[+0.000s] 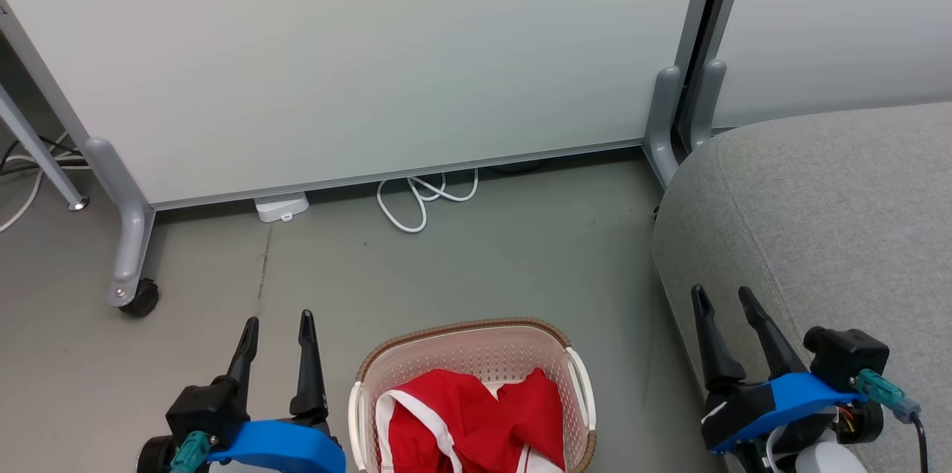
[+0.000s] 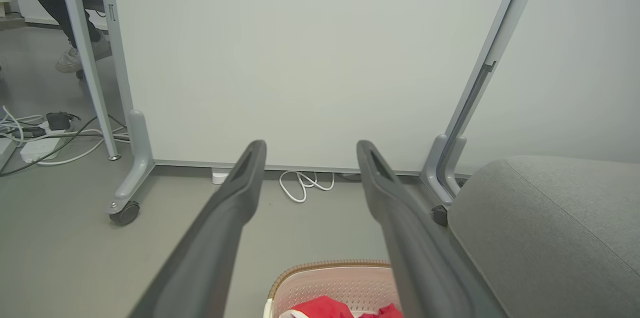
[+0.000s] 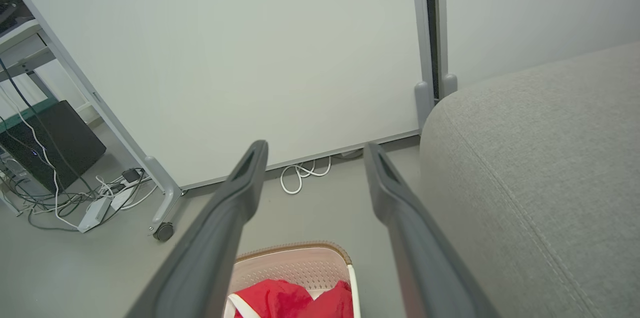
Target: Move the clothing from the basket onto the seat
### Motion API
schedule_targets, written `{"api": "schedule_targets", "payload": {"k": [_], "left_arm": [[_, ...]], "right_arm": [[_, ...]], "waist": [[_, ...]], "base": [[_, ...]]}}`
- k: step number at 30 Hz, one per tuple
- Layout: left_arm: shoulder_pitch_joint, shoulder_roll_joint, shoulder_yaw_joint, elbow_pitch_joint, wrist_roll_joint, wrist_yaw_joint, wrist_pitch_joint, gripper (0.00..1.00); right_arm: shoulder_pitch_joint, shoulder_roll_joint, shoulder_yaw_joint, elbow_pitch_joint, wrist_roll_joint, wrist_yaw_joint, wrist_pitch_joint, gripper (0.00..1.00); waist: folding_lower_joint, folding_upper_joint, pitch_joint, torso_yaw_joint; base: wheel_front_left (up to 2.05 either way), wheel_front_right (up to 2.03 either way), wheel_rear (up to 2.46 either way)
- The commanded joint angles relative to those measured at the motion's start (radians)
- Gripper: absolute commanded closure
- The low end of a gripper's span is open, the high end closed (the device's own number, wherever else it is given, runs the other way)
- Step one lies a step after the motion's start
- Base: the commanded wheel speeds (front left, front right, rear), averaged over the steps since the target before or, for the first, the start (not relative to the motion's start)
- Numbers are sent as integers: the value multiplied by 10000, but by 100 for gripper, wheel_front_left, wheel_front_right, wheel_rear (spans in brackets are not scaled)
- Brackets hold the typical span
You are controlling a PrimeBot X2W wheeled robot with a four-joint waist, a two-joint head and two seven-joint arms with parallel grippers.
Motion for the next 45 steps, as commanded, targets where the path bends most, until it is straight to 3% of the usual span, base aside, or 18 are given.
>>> {"api": "schedule_targets", "payload": {"k": [1,19,45], "left_arm": [[-1,37,-35,10,191,22,-79,0],[123,38,-293,278,980,227,-401,0],[-62,37,-411,505,668,238,-395,0]], "right_arm": [[-178,-75,28,2,-218,21,-77,0],[-114,-79,160,55,-1310,24,-325,0],[-14,-77,208,-180,-1175,24,-251,0]], "waist": [[0,0,-20,1],[0,0,-192,-17],[0,0,137,-110]], "base": [[0,0,0],[0,0,0],[0,0,0]]}}
